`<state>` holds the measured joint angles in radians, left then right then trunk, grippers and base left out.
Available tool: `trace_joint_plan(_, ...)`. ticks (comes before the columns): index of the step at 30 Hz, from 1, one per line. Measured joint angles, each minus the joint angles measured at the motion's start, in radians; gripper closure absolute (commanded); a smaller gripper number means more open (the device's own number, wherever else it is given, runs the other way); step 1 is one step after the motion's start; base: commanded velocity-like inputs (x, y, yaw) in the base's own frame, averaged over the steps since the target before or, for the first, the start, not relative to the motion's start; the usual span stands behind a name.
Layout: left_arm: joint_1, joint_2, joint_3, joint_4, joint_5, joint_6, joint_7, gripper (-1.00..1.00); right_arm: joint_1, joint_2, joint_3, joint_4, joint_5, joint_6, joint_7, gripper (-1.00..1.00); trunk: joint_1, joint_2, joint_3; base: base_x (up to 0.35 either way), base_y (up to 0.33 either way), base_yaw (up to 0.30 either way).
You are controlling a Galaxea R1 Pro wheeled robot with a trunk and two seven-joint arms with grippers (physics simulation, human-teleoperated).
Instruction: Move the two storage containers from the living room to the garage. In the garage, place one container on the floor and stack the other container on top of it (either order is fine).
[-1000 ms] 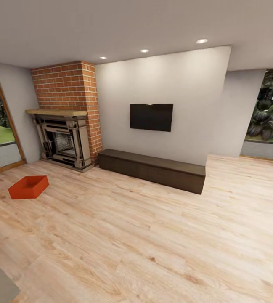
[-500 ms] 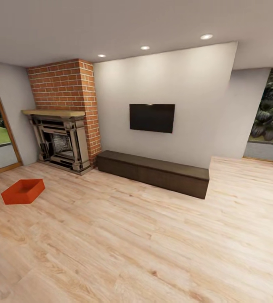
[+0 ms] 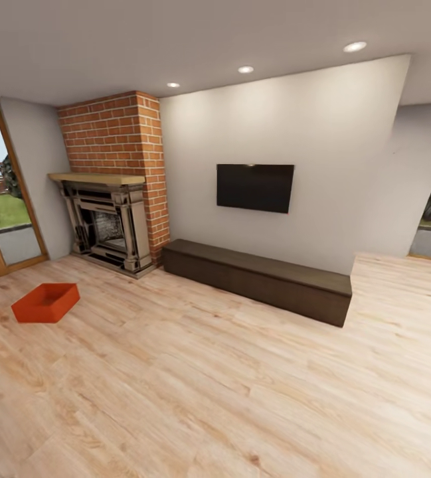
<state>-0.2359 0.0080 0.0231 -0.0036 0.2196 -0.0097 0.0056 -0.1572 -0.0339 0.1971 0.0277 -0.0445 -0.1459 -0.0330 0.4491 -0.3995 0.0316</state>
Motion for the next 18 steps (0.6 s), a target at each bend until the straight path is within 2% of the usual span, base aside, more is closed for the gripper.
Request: trace_joint_plan(18,0.000,0.000,0.000,0.000,0.000,0.000,0.000,-1.00,0.000,0.004,-0.002,0.000,-0.001,-0.001,-0.001,-1.00,0.000,0.000,0.000,0.329,0.000,0.277)
